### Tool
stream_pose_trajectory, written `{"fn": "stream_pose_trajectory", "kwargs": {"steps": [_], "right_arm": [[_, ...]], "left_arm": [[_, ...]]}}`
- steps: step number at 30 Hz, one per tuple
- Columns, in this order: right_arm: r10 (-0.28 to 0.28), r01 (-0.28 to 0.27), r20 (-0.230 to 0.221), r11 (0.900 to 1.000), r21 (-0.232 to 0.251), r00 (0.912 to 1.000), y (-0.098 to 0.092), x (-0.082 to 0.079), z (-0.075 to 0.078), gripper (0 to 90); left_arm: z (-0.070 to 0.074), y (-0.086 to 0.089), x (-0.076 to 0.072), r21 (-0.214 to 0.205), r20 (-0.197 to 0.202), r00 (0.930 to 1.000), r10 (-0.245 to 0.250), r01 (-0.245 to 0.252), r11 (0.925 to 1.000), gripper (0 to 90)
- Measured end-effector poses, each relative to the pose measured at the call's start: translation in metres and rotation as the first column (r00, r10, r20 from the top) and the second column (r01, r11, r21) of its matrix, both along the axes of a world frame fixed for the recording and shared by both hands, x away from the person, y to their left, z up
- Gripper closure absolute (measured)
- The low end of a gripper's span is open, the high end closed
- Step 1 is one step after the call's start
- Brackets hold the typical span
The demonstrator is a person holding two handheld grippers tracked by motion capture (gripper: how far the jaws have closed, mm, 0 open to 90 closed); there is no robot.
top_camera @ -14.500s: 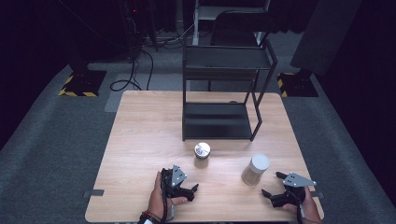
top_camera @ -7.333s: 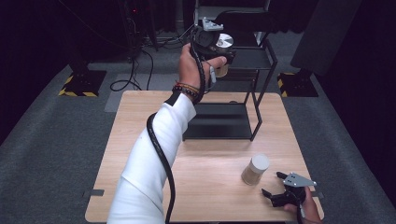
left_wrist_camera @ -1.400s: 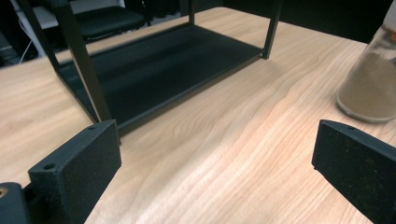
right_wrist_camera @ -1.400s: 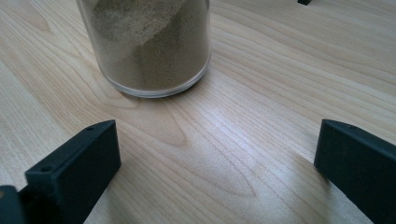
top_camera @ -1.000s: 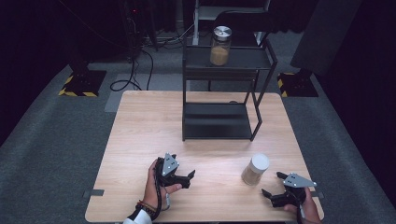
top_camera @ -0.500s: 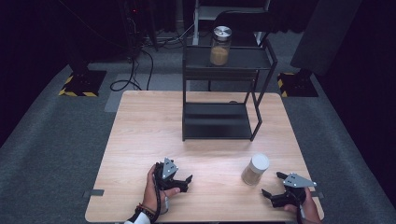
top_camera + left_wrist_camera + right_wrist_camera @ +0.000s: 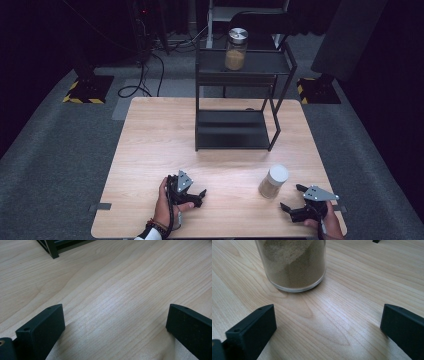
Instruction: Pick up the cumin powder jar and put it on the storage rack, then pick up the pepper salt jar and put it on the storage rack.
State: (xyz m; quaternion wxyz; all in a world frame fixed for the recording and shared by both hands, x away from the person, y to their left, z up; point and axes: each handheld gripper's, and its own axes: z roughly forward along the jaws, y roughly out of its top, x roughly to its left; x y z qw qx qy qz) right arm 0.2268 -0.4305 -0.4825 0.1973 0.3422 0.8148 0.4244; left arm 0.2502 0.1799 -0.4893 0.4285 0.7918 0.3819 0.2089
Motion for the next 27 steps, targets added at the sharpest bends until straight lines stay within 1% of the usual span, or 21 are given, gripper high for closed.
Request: {"fn": "stream_pose_trajectory", "kwargs": {"steps": [24, 27], "right_arm": [[-0.003, 0.003, -0.004, 1.0000, 0.001, 1.0000, 0.0002, 0.0001, 0.0003, 0.0], [-0.008, 0.008, 0.001, 1.0000, -0.001, 1.0000, 0.0010, -0.0014, 0.0001, 0.0]], "left_arm": [[0.0000, -0.0002, -0.0001, 0.000, -0.001, 1.0000, 0.002, -0.002, 1.0000, 1.7], [0.0001, -0.0002, 0.0000, 0.000, -0.001, 1.0000, 0.002, -0.002, 1.0000, 1.7]]}}
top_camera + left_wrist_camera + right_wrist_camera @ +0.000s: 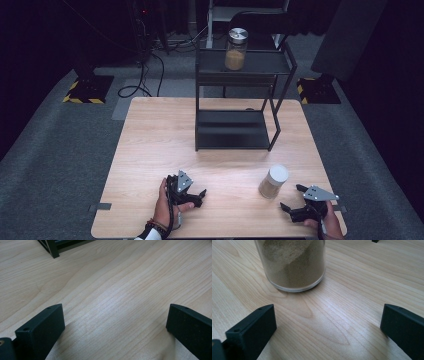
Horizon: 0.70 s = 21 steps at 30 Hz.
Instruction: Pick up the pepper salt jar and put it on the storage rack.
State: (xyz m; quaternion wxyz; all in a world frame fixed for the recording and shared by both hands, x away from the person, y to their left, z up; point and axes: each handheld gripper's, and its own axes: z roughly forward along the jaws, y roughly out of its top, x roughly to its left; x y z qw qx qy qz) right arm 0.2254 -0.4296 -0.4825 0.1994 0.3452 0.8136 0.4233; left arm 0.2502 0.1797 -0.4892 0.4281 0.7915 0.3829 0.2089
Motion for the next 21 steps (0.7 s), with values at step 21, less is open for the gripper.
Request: {"fn": "stream_pose_trajectory", "kwargs": {"steps": [21], "right_arm": [[0.029, -0.030, 0.011, 0.9955, 0.090, 0.9995, -0.005, 0.002, 0.019, 2.0]], "left_arm": [[0.000, -0.001, 0.000, -0.001, 0.000, 1.0000, 0.007, -0.007, 1.0000, 1.4]]}}
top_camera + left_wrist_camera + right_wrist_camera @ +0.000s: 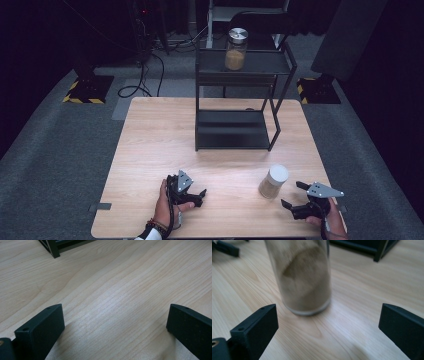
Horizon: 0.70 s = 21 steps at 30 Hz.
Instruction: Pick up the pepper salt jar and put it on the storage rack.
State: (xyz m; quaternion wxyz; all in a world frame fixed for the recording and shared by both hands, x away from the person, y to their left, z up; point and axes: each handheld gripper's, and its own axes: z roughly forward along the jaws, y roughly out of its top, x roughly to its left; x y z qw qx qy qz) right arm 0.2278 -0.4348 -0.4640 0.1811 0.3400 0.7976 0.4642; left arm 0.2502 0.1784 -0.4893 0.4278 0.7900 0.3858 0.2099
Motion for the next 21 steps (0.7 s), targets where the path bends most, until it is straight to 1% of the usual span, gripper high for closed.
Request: {"fn": "stream_pose_trajectory", "kwargs": {"steps": [1, 3, 5, 7, 12, 21], "right_arm": [[0.000, 0.000, 0.006, 1.0000, 0.001, 1.0000, 0.002, -0.001, 0.001, 1.9], [0.004, -0.004, 0.007, 0.9998, 0.021, 1.0000, 0.005, -0.001, 0.002, 1.9], [0.011, -0.011, 0.012, 0.9998, 0.018, 0.9999, 0.010, 0.000, 0.005, 1.9], [0.014, -0.014, 0.012, 0.9995, 0.030, 0.9998, 0.012, 0.001, 0.007, 1.9], [0.016, -0.017, 0.028, 0.9993, 0.033, 0.9995, 0.018, 0.004, 0.012, 1.9], [0.030, -0.032, 0.057, 0.9983, 0.048, 0.9979, 0.028, 0.012, 0.016, 3.0]], "left_arm": [[0.000, 0.000, 0.000, 0.000, 0.000, 1.0000, 0.000, 0.000, 1.0000, 1.4], [0.000, 0.000, 0.000, 0.000, 0.000, 1.0000, 0.000, 0.000, 1.0000, 1.4], [0.000, 0.000, 0.000, 0.001, 0.000, 1.0000, -0.002, 0.002, 1.0000, 1.4], [0.000, 0.000, 0.000, 0.001, 0.000, 1.0000, -0.002, 0.002, 1.0000, 1.4], [0.000, 0.000, 0.000, 0.001, 0.000, 1.0000, -0.004, 0.004, 1.0000, 1.4], [0.000, 0.000, 0.000, 0.001, 0.000, 1.0000, -0.004, 0.004, 1.0000, 1.4]]}}
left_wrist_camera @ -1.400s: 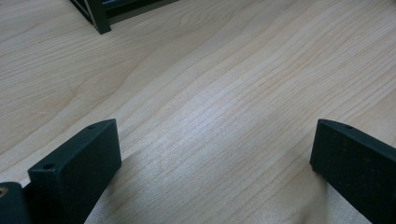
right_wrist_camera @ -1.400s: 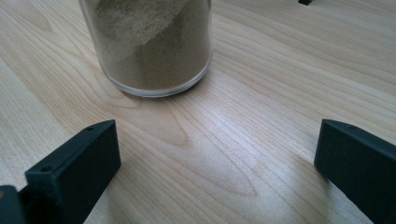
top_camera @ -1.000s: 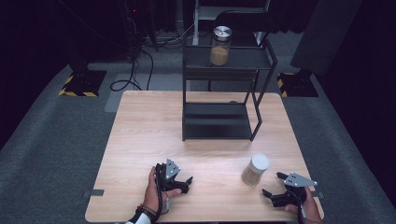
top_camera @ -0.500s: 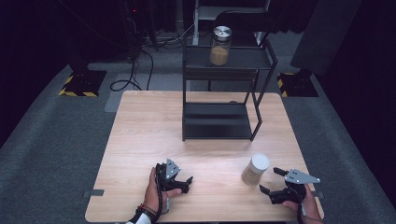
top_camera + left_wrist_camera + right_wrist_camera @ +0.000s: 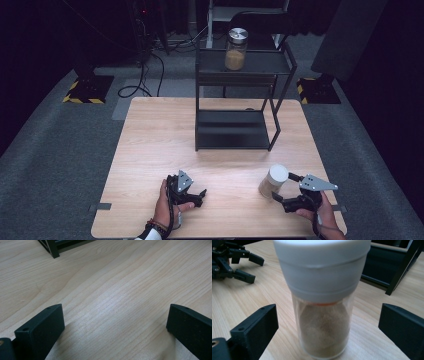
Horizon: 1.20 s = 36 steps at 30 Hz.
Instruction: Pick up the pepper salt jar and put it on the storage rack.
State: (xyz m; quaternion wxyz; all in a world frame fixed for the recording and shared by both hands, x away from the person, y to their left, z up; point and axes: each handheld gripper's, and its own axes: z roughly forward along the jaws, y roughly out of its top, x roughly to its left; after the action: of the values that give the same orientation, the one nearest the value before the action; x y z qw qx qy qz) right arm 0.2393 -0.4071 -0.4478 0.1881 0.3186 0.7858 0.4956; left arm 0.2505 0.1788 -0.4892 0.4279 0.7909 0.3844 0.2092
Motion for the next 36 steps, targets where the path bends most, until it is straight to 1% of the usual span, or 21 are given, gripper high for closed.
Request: {"fn": "stream_pose_trajectory", "kwargs": {"steps": [6, 8, 11, 13, 14, 15, 17, 19, 21, 23, 31, 34, 36], "right_arm": [[0.016, -0.016, 0.009, 0.9995, 0.029, 0.9998, 0.003, 0.006, -0.001, 8.1], [0.021, -0.022, 0.011, 0.9985, 0.051, 0.9997, 0.003, 0.007, -0.003, 10.0], [0.018, -0.019, 0.021, 0.9968, 0.078, 0.9996, 0.003, 0.007, -0.006, 12.7], [0.008, -0.011, 0.030, 0.9969, 0.078, 0.9995, 0.005, 0.007, -0.007, 14.5], [0.004, -0.007, 0.034, 0.9969, 0.078, 0.9994, 0.006, 0.006, -0.007, 17.0], [0.000, -0.003, 0.038, 0.9961, 0.088, 0.9993, 0.006, 0.006, -0.009, 19.7], [0.002, -0.006, 0.038, 0.9947, 0.102, 0.9993, 0.005, 0.007, -0.010, 28.7], [0.003, -0.007, 0.045, 0.9940, 0.109, 0.9990, 0.004, 0.007, -0.011, 31.9], [-0.005, -0.001, 0.064, 0.9952, 0.098, 0.9979, 0.007, 0.003, -0.012, 32.9], [-0.008, 0.001, 0.072, 0.9960, 0.089, 0.9974, 0.008, 0.002, -0.012, 33.3], [-0.040, 0.035, 0.068, 0.9963, 0.079, 0.9969, 0.017, -0.004, -0.008, 34.2], [-0.054, 0.050, 0.060, 0.9962, 0.072, 0.9967, 0.020, -0.004, -0.003, 34.4], [-0.069, 0.064, 0.065, 0.9953, 0.073, 0.9955, 0.020, -0.004, 0.002, 34.5]], "left_arm": [[0.000, 0.000, 0.000, 0.001, 0.000, 1.0000, -0.001, 0.001, 1.0000, 1.4], [0.000, 0.001, 0.000, 0.001, 0.000, 1.0000, -0.006, 0.006, 1.0000, 1.5], [0.000, 0.001, 0.001, 0.001, 0.000, 1.0000, -0.007, 0.007, 1.0000, 1.3], [0.000, 0.001, 0.001, 0.001, 0.000, 1.0000, -0.007, 0.007, 1.0000, 1.2], [0.000, 0.001, 0.001, 0.001, 0.000, 1.0000, -0.007, 0.007, 1.0000, 1.1], [0.000, 0.001, 0.001, 0.001, 0.000, 1.0000, -0.007, 0.007, 1.0000, 1.2], [0.000, 0.001, 0.001, 0.002, 0.000, 1.0000, -0.008, 0.008, 1.0000, 1.2], [0.000, 0.001, 0.000, 0.003, 0.001, 1.0000, -0.007, 0.007, 1.0000, 1.2], [0.000, 0.001, 0.000, 0.002, 0.001, 1.0000, -0.008, 0.008, 1.0000, 1.2], [0.000, 0.000, 0.000, 0.003, 0.002, 1.0000, -0.007, 0.007, 1.0000, 1.2], [0.000, 0.000, 0.000, 0.001, 0.000, 1.0000, -0.006, 0.006, 1.0000, 1.2], [0.000, 0.001, 0.001, 0.001, 0.000, 1.0000, -0.006, 0.006, 1.0000, 1.2], [0.000, 0.000, 0.001, 0.003, 0.000, 1.0000, -0.007, 0.007, 1.0000, 1.2]]}}
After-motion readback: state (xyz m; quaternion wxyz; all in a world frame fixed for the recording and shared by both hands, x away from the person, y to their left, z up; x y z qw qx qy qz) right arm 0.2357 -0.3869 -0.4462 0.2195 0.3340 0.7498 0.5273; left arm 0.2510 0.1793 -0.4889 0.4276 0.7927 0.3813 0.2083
